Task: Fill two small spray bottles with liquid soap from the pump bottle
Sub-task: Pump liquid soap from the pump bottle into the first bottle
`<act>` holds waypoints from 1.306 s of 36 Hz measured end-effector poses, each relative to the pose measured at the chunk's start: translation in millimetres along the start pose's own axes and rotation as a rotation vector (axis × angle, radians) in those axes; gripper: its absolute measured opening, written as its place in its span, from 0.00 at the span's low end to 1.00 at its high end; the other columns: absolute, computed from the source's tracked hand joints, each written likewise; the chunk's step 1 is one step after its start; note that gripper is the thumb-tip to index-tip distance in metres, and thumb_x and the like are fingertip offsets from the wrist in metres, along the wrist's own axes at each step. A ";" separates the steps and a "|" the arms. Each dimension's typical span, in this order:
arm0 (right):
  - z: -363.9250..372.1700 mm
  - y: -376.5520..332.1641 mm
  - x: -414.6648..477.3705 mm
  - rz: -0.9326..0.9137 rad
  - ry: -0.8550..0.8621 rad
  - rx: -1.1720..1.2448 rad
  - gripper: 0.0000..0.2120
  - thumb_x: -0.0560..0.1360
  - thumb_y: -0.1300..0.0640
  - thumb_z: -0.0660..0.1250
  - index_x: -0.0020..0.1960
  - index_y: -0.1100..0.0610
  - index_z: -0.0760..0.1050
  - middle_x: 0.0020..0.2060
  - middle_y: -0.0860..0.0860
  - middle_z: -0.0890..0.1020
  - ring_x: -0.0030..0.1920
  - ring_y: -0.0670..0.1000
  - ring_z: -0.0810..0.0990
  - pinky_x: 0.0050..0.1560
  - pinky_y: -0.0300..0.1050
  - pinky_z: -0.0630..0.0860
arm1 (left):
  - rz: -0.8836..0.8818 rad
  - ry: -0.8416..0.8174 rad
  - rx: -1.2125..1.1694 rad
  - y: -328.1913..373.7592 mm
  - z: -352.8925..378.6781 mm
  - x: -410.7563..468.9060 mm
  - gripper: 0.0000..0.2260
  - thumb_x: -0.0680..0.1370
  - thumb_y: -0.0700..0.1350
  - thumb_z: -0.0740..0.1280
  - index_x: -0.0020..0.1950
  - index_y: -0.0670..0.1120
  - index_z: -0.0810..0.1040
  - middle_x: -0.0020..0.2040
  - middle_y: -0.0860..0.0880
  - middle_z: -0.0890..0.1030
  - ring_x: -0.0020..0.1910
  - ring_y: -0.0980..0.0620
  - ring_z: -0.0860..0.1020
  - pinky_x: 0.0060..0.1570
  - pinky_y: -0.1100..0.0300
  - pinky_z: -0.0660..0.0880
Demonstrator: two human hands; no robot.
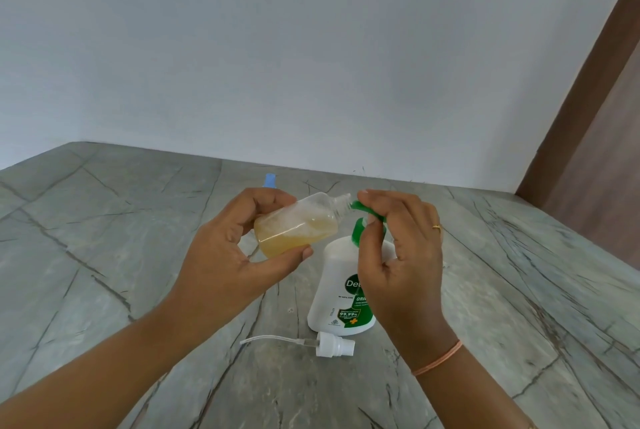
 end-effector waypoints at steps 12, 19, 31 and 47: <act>-9.2 -1.8 8.1 0.001 -0.030 -0.014 0.13 0.73 0.60 0.58 0.53 0.57 0.78 0.48 0.46 0.78 0.49 0.51 0.76 0.47 0.54 0.73 | -0.005 -0.011 0.000 -0.5 1.0 -0.7 0.20 0.63 0.57 0.72 0.53 0.60 0.73 0.49 0.61 0.79 0.49 0.57 0.78 0.45 0.72 0.74; -4.0 -1.2 4.1 -0.015 0.015 0.019 0.12 0.73 0.62 0.58 0.52 0.58 0.78 0.49 0.43 0.75 0.49 0.50 0.75 0.46 0.54 0.73 | -0.001 0.000 -0.006 1.2 0.7 -0.9 0.20 0.63 0.56 0.72 0.53 0.59 0.74 0.49 0.60 0.79 0.48 0.56 0.79 0.45 0.72 0.74; -3.9 -2.0 4.8 0.051 -0.013 0.035 0.13 0.73 0.60 0.57 0.53 0.55 0.78 0.49 0.42 0.75 0.49 0.48 0.74 0.46 0.54 0.74 | -0.002 -0.005 0.001 1.4 -0.6 -0.1 0.20 0.63 0.57 0.72 0.53 0.60 0.74 0.49 0.61 0.79 0.49 0.58 0.78 0.44 0.71 0.74; -1.8 -1.1 3.4 0.016 -0.016 0.018 0.13 0.73 0.61 0.58 0.52 0.58 0.78 0.48 0.48 0.79 0.49 0.51 0.76 0.45 0.54 0.73 | 0.002 -0.003 -0.019 3.3 0.3 -0.9 0.19 0.63 0.55 0.73 0.52 0.59 0.74 0.49 0.61 0.79 0.48 0.58 0.78 0.44 0.72 0.73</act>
Point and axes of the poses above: each hand's wrist, its own x-axis towards the middle knuckle, its own z-axis out of the palm, y = z × x, the point moved 2 cm from there along x, towards the middle knuckle
